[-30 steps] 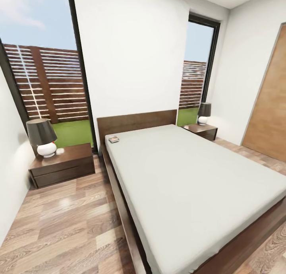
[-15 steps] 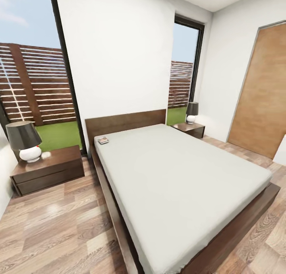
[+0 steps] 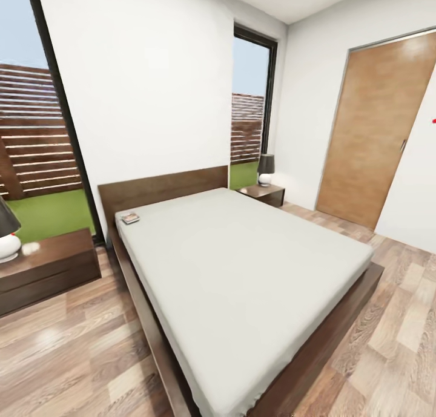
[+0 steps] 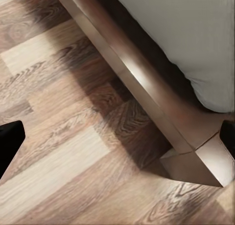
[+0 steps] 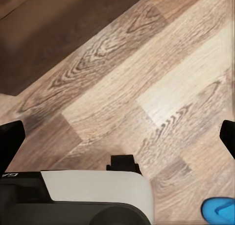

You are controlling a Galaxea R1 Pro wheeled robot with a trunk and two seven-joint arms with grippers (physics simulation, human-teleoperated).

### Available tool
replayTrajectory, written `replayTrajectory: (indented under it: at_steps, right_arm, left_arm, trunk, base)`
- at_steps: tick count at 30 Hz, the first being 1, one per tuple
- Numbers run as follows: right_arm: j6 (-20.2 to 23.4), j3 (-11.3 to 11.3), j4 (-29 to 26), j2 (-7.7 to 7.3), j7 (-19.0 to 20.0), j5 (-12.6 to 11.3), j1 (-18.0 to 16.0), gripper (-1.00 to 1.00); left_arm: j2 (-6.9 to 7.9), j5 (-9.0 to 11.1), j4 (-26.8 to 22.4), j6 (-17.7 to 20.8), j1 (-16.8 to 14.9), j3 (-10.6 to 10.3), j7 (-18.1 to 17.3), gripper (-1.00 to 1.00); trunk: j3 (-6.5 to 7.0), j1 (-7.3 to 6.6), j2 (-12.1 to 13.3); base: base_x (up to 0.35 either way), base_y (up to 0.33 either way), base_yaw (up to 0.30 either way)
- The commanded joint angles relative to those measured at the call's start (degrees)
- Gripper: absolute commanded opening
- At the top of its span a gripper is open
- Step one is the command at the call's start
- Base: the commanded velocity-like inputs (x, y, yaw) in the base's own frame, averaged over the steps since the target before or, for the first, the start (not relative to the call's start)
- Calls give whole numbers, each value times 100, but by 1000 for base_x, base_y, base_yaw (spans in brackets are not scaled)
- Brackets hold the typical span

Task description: In the bedroom, move the book from the bed onto either nightstand, and place the two sandals side by side next to the bed.

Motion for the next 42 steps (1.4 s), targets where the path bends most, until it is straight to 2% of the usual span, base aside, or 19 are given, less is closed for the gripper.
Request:
replayTrajectory:
  at_steps: [1, 42]
  right_arm:
    - [-19, -15, 5, 2, 0, -2, -4, 100]
    - [-19, -14, 5, -1, 0, 2, -4, 100]
  left_arm:
    - [0, 18, 1, -16, -2, 0, -5, 100]
    - [-1, 17, 1, -16, -2, 0, -5, 100]
  trunk:
    - [-6, 0, -3]
    - [-6, 0, -3]
  base:
    - [0, 0, -267]
    - [0, 0, -255]
